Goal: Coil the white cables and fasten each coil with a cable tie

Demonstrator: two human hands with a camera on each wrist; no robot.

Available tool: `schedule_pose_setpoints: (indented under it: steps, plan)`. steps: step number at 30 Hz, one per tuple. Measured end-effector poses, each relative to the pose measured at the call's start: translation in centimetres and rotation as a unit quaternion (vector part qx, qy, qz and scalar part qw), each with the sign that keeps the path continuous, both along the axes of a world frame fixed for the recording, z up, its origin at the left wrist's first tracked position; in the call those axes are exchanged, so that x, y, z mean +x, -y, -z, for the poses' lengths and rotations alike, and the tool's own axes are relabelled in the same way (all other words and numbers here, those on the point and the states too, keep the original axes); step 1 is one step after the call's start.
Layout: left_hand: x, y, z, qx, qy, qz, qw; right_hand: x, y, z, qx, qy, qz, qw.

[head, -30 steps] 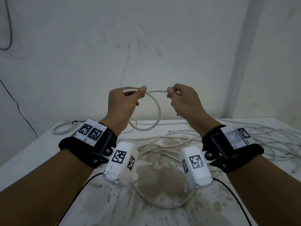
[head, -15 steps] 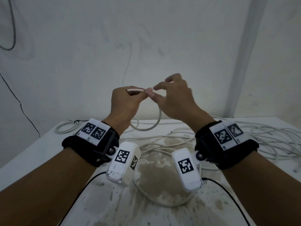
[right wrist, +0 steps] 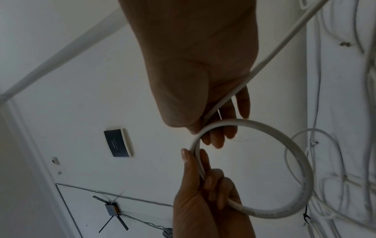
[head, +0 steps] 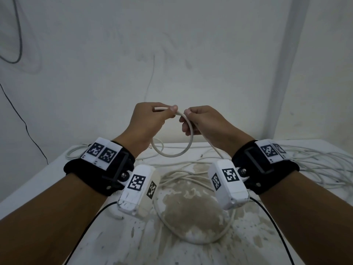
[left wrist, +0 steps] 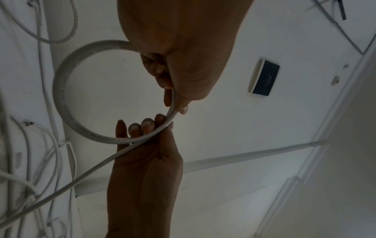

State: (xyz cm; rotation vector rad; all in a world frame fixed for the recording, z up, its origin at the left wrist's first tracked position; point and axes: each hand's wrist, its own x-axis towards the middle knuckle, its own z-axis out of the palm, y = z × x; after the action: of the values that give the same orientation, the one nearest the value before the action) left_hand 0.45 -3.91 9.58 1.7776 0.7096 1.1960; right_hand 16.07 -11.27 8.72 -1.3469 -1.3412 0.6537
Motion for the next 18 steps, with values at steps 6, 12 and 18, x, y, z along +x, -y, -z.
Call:
schedule_pose_setpoints:
  steps: [6, 12, 18]
  plan:
    - [-0.2, 0.2, -0.2, 0.032, -0.007, 0.01, 0.999, -0.4, 0.0, -0.3, 0.016, 0.018, -0.021, 1.0]
    - [0.3, 0.1, 0.0, 0.008, 0.004, 0.0, 1.0, -0.4, 0.3, -0.8, -0.05, -0.043, -0.057, 0.996]
    - [0.9, 0.4, 0.0, 0.005, 0.007, 0.016, 1.0, -0.1, 0.9, -1.2, -0.1, -0.147, -0.085, 0.98]
